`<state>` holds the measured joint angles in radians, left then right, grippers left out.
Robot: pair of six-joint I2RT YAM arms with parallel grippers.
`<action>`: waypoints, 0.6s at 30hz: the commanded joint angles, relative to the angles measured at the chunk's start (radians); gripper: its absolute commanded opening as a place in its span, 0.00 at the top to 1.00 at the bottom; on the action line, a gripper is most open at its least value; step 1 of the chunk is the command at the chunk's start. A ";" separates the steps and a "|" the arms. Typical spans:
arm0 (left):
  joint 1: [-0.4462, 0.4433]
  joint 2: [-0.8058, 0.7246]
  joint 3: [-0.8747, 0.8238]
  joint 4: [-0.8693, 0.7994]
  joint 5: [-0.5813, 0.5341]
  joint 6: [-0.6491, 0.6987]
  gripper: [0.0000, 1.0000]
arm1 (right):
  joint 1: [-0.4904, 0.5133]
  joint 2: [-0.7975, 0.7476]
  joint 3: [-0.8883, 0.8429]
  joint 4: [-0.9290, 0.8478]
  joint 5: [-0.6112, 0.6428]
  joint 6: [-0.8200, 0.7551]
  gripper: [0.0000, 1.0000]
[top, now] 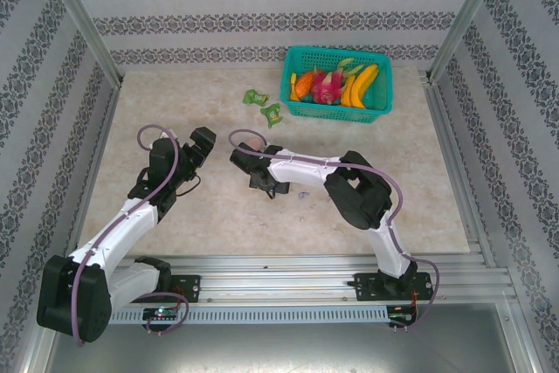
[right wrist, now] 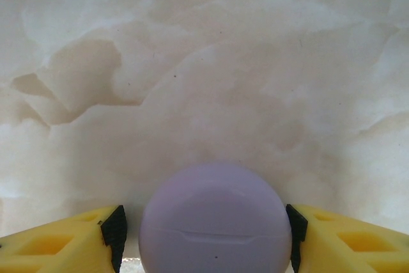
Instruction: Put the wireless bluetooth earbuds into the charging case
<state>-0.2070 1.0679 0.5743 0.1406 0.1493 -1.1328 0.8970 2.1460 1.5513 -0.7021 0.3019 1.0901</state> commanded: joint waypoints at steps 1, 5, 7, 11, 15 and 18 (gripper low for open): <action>0.017 0.000 0.023 0.001 0.007 0.025 0.00 | -0.030 0.022 -0.014 -0.022 0.041 0.025 0.34; 0.017 -0.001 0.020 0.002 0.008 0.026 0.00 | -0.033 0.018 -0.019 -0.019 0.045 0.020 0.37; 0.018 0.001 0.018 0.004 0.009 0.027 0.00 | -0.035 0.018 -0.020 -0.019 0.048 0.017 0.39; 0.017 0.001 0.019 0.004 0.010 0.027 0.00 | -0.036 0.019 -0.022 -0.016 0.043 0.012 0.43; 0.018 0.006 0.018 0.005 0.012 0.027 0.00 | -0.033 0.014 -0.026 -0.009 0.033 0.014 0.49; 0.018 0.012 0.012 0.006 0.015 0.028 0.00 | -0.030 0.000 -0.035 0.003 0.025 0.020 0.53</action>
<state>-0.2070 1.0718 0.5743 0.1410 0.1532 -1.1297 0.8787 2.1441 1.5482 -0.6983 0.3107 1.0973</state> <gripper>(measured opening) 0.998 0.511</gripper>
